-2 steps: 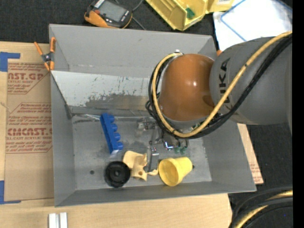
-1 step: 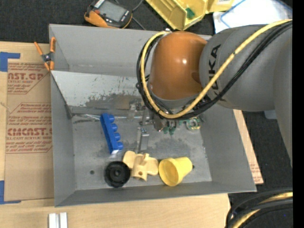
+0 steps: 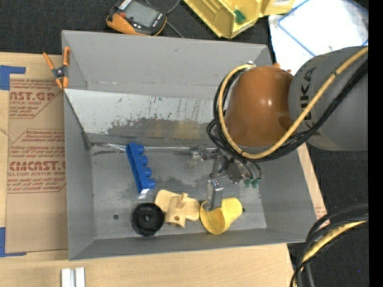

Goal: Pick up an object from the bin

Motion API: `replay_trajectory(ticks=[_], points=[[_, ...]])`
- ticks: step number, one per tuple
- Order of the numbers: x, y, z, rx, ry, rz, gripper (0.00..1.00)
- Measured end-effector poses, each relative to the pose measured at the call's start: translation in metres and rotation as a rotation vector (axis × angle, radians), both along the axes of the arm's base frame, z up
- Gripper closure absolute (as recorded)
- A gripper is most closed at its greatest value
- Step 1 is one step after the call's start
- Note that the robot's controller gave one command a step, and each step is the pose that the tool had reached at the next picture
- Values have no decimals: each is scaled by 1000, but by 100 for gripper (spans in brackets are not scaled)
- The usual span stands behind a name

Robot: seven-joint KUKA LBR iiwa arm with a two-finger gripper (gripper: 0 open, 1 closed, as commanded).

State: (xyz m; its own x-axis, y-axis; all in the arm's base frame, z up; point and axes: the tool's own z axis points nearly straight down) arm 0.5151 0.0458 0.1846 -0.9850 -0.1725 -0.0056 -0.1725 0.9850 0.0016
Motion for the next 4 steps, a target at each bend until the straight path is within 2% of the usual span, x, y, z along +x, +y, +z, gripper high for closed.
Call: replay_trajectory(ticks=[1, 2, 3, 4], points=[[-6, -12, -10, -4, -1, 2, 0], [-6, -14, -43, 0, -2, 122, 0], [-19, -37, -51, -2, -2, 147, 0], [63, -48, -94, -3, -3, 180, 0]])
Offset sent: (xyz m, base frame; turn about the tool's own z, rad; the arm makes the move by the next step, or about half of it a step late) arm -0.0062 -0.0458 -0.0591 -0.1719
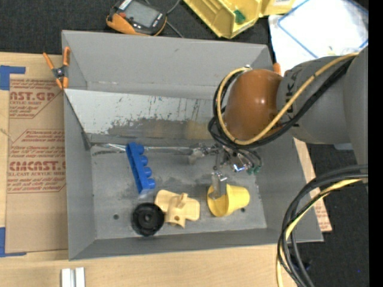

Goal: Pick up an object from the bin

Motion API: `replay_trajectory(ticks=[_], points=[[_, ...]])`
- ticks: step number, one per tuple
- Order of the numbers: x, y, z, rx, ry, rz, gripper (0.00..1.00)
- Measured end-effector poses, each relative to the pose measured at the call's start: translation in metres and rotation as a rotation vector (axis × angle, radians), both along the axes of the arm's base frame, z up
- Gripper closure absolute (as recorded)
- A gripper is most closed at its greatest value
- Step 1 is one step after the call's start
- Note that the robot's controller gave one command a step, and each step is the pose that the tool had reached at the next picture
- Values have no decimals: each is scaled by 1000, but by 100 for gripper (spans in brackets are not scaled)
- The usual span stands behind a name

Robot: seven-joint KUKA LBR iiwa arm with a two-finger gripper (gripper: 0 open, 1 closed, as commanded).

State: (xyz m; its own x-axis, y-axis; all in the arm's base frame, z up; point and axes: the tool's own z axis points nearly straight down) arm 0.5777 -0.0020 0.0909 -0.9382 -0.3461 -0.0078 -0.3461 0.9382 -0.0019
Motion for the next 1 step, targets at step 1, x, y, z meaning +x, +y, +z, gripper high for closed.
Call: replay_trajectory(ticks=[1], points=[[-22, 3, -1, 2, -6, 5, 0]])
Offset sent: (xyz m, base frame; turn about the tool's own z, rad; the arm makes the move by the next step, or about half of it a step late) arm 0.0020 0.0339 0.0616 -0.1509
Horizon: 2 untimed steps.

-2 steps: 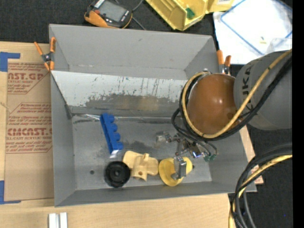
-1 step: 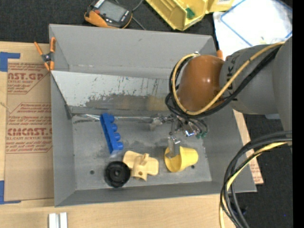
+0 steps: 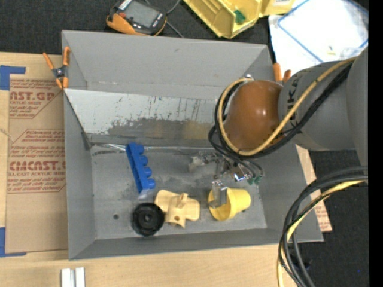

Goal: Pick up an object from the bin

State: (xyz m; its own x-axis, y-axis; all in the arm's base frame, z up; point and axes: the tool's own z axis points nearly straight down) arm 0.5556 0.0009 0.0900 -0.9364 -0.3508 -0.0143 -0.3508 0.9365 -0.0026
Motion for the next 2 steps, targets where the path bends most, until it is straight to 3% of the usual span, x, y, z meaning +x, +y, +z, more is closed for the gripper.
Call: replay_trajectory(ticks=[1, 2], points=[[28, 33, 66, -1, -15, 147, 0], [-21, 8, 20, 0, 26, 36, 0]])
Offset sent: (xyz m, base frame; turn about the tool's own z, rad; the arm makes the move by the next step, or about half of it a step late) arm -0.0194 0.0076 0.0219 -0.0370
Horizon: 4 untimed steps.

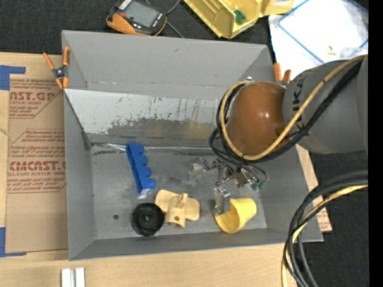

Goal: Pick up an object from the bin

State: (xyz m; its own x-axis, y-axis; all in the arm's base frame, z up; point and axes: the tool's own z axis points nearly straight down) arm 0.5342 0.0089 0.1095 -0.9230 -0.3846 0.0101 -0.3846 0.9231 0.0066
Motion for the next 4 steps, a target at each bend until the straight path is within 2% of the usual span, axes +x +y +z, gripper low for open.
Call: replay_trajectory(ticks=[1, 2, 3, 4], points=[[26, 4, 23, 3, -40, 132, 0], [-31, -18, -37, 3, -3, 106, 0], [-6, -45, -36, 3, -48, 261, 0], [-53, -80, -39, 4, -12, 129, 100]])
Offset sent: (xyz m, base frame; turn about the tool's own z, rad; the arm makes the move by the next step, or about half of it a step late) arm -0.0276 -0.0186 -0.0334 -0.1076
